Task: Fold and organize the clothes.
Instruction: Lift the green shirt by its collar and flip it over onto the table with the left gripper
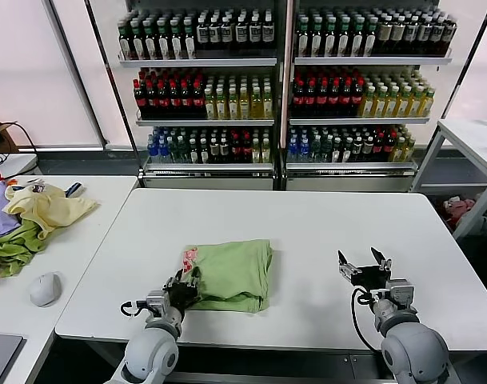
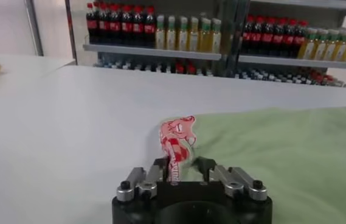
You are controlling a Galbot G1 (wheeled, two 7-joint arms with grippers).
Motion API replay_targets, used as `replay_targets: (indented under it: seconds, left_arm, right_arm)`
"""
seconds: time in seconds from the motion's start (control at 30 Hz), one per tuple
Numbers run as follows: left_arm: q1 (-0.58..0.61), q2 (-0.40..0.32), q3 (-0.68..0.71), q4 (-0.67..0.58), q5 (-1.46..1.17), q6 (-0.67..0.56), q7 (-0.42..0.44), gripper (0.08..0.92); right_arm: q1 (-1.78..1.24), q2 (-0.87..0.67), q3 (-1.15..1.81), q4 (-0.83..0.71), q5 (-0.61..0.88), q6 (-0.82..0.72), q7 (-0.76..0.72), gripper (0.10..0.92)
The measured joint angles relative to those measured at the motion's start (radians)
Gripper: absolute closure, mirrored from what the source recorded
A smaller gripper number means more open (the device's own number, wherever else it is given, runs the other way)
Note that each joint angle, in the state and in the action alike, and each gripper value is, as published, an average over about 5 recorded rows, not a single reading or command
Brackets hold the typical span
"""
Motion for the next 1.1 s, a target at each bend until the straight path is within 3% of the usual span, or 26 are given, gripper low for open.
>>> replay_targets:
  seconds: [0.27,0.53,0.9,1.1]
  left_arm:
    - [0.006,0.008,-0.051,-0.012,-0.134,-0.015,0.015,0.859]
    - [0.016,0.062,-0.186,-0.069,-0.299,-0.016,0.027,0.87]
    - [0.0,0.223,-0.451,-0.163,-0.553,0.028,0.037,0.87]
    - [-0.03,0.252,-0.448,-0.234,-0.608,0.036,0.031,0.87]
  right_arm:
    - [0.001,0.001,0.001,0.003,0.001,-0.001,0.001,0.203]
    - [0.012,0.006,-0.007,0.004,0.001,-0.004,0.002,0.203]
    - [0.015,0.02,-0.008,0.01,0.0,-0.002,0.002,0.203]
    - [0.002,0.027,0.001,0.018,-0.005,0.003,0.0,0.203]
